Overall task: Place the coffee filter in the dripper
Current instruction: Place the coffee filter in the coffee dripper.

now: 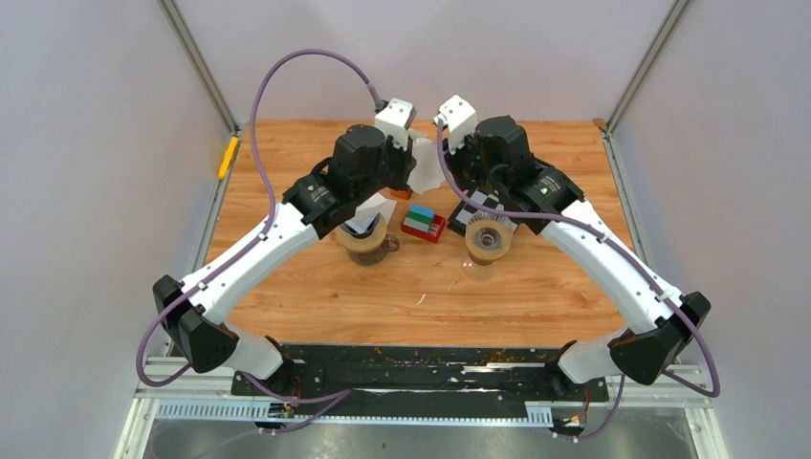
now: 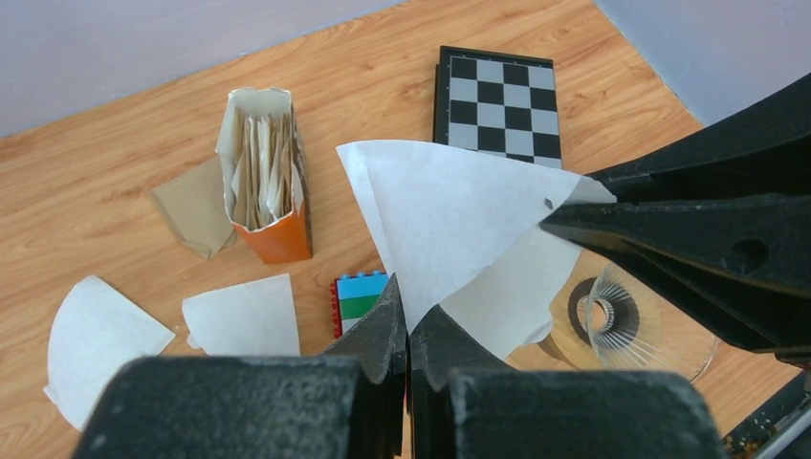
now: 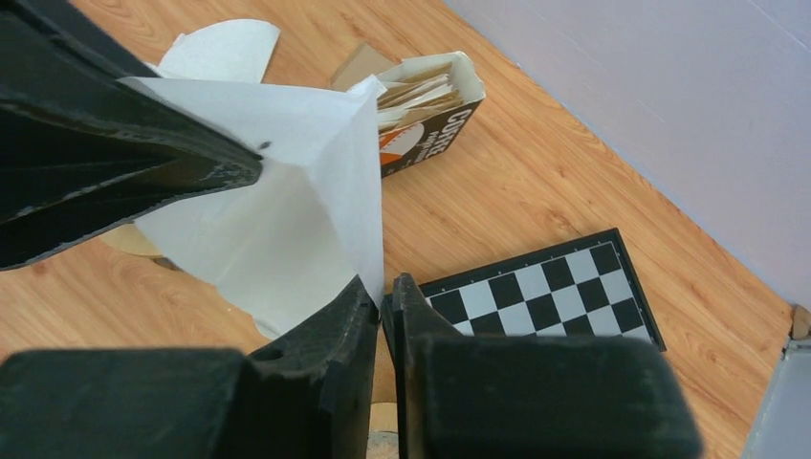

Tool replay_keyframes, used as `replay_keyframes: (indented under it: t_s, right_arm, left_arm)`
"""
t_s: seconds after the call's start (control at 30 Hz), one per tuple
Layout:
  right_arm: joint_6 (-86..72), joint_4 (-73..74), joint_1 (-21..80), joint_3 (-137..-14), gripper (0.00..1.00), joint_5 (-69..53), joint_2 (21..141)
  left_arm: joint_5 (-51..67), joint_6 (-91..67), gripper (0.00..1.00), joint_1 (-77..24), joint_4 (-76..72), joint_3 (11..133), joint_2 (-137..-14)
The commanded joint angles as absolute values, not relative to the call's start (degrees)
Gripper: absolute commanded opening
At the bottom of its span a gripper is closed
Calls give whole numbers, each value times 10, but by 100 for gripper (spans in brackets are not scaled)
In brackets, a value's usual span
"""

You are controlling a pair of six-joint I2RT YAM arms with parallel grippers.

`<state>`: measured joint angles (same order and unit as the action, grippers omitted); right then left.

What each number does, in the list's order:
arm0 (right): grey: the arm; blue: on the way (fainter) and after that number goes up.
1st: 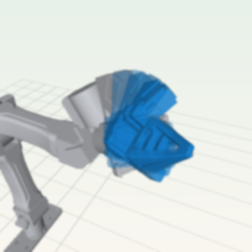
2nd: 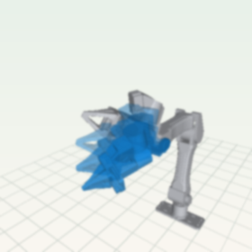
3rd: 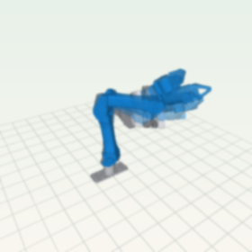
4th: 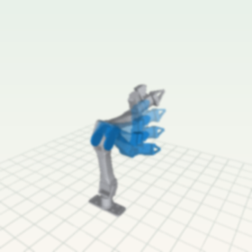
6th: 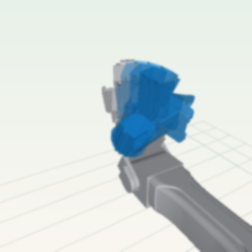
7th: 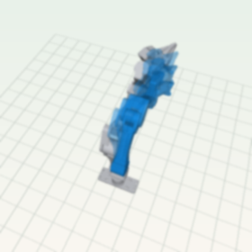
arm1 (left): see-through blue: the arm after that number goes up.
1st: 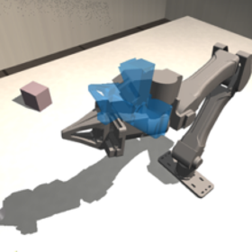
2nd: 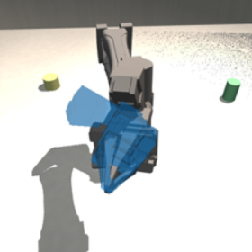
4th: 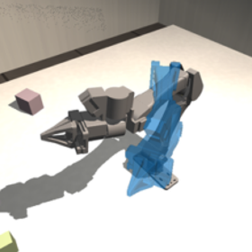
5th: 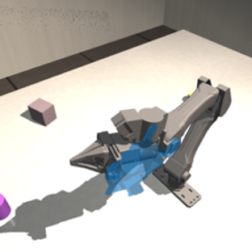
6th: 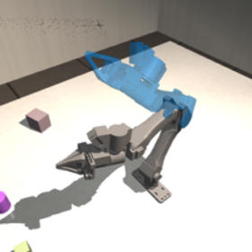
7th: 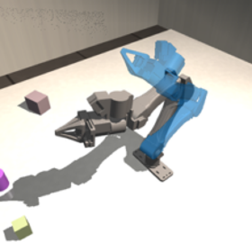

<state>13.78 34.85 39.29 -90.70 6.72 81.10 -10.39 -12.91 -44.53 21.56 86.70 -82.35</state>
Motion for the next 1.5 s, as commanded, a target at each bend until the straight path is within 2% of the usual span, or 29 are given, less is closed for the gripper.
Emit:
replay_keyframes:
  t_s: [0.0,0.1,0.2,0.3,0.47,0.63,1.0,1.07,1.13,1.27,1.37,1.47]
  right_arm:
    - [116,330,391,-915,18,19,791]
    - [106,332,390,-919,27,9,800]
    - [99,332,389,-923,29,-11,807]
    - [97,333,388,-926,23,-9,813]
    - [92,336,387,-930,0,0,812]
    - [90,336,386,-926,0,33,807]
    - [93,335,384,-920,0,27,806]
    - [100,332,384,-915,13,25,803]
    - [109,328,384,-912,29,17,797]
    - [142,314,384,-902,47,9,776]
    - [163,314,384,-898,52,-22,761]
    - [171,316,383,-898,53,-37,753]
  left_arm:
    - [-89,-132,0,-447,193,871,-811]
    - [-74,-142,0,-447,193,874,-815]
    - [-61,-149,0,-447,192,874,-815]
    - [-61,-149,0,-447,191,870,-813]
    - [-91,-123,0,-447,185,861,-806]
    - [-144,-75,5,-447,176,851,-799]
    - [-142,-61,5,-447,172,851,-800]
    - [-126,-57,0,-447,177,854,-799]
    - [-99,-51,0,-447,187,860,-801]
    - [-26,-34,0,-447,232,878,-813]
    - [21,-23,0,-447,277,896,-826]
    - [55,-17,0,-448,311,905,-837]
